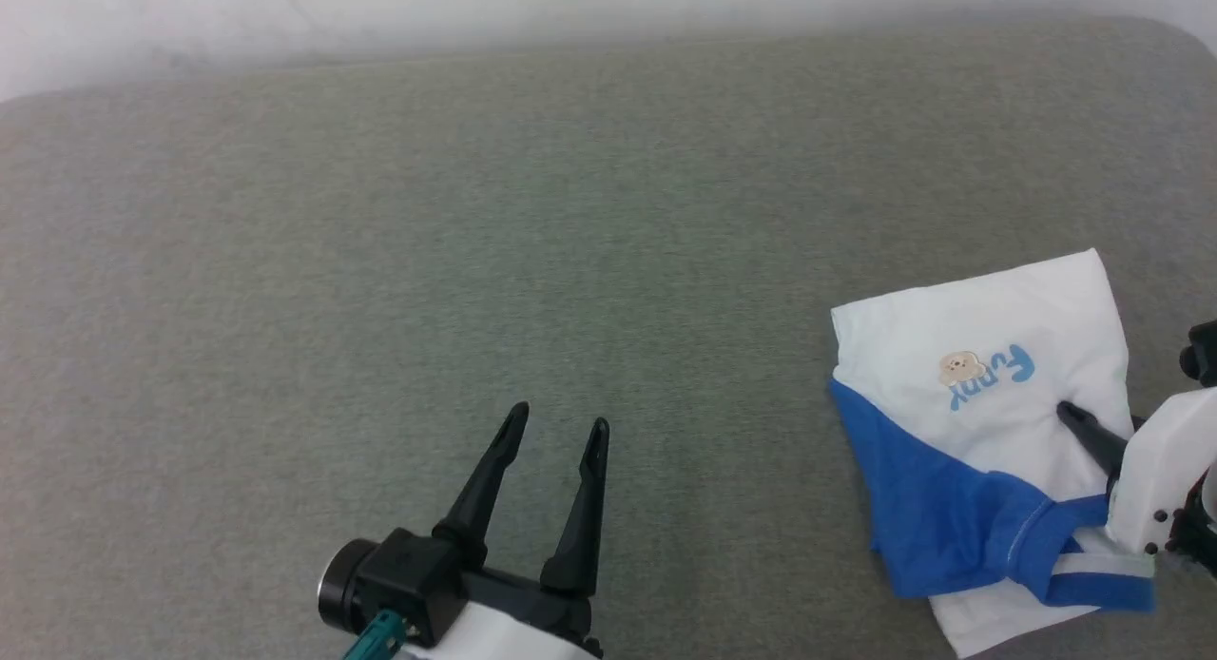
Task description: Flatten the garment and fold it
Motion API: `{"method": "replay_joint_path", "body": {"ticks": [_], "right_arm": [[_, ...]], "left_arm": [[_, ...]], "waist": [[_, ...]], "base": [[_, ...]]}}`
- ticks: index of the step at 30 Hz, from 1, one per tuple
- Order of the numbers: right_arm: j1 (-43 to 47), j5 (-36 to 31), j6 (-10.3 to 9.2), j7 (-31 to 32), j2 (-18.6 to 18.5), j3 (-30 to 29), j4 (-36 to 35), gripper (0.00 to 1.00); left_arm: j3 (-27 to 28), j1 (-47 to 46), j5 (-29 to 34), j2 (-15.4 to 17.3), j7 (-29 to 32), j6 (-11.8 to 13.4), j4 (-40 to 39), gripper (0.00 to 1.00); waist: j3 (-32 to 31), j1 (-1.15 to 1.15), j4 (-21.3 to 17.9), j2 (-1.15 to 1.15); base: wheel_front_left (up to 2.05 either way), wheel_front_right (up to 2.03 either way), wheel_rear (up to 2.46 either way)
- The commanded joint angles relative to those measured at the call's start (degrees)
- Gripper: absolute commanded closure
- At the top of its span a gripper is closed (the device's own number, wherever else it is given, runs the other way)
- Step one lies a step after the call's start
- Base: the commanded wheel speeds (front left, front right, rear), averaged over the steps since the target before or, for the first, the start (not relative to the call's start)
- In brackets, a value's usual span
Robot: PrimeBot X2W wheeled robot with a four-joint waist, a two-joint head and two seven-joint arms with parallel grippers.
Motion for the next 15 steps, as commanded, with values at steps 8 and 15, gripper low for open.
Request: {"method": "replay_joint_path", "body": {"ticks": [8,15], "right_arm": [[-4.5,0.7,-0.11,-2.6,-5.3,1.6,1.3,1.00],[-9.9,2.0,-0.11,-6.3,-12.2,3.3,4.2,1.00]], "left_arm": [[-0.9,-3.1,1.6,0.2,1.4,-0.1,0.0,0.00],[-1.6,-5.3,3.4,0.1,2.3,0.6,-0.6,0.00]], "waist": [[2.1,0.00,-4.5,0.00],[7.0,0.00,-3.9,0.00]], "base": [[0.00,0.00,0.00],[0.00,0.00,0.00]]}}
